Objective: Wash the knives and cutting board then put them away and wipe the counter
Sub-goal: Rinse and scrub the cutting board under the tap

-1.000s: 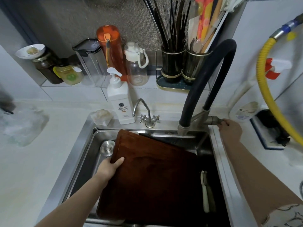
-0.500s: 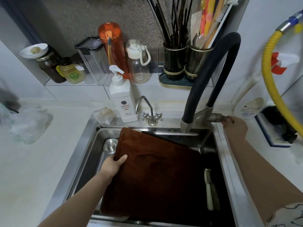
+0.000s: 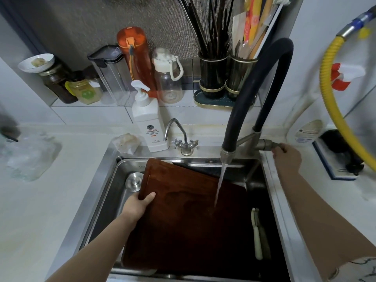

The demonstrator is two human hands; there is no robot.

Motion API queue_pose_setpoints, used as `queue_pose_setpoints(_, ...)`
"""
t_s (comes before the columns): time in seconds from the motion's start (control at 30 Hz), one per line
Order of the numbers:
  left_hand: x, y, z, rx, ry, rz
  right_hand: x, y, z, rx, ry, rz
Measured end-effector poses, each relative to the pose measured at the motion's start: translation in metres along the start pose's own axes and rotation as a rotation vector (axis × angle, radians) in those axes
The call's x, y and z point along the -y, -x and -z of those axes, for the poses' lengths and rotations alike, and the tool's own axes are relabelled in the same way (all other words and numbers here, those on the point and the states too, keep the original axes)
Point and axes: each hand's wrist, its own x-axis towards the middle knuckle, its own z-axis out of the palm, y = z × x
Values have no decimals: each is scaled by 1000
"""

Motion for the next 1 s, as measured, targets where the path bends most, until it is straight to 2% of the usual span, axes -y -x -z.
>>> queue_pose_setpoints(0.17, -1, 3, -1, -3, -2, -5, 3, 51, -21, -22, -145, -107)
queue_pose_setpoints(0.23, -1, 3, -1, -5, -7, -8, -7, 98, -43, 153, -184, -112)
queue_pose_setpoints(0.3, 0, 3, -1, -1, -30, -12, -26, 145, -69, 361, -112, -74)
queue_pose_setpoints(0.37, 2, 2, 0, 4, -67, -22, -51, 171, -95, 473, 5, -51)
queue_pose_setpoints(0.43, 4, -1, 2, 20, -106, -47, -78, 172, -114, 489, 206, -104)
queue_pose_setpoints(0.5, 6, -2, 4, 42, -154, -82, -95, 165, -128, 485, 402, -241)
queue_pose_setpoints(0.6, 9, -3, 5, 68, -188, -153, -89, 163, -150, 378, 456, -367)
queue_pose_setpoints(0.7, 9, -3, 5, 74, -176, -209, -65, 168, -174, 307, 482, -238)
queue_pose_setpoints(0.8, 8, -1, 6, 40, -206, -209, -53, 191, -180, 431, 543, 30)
queue_pose_setpoints(0.9, 3, 9, 8, 20, -217, -233, -58, 213, -164, 552, 483, 216)
queue_pose_setpoints(0.97, -6, 18, 7, 23, -218, -274, -66, 205, -148, 545, 438, 179)
queue_pose_setpoints(1.0, -12, 23, 6, 26, -217, -298, -70, 197, -141, 529, 418, 86)
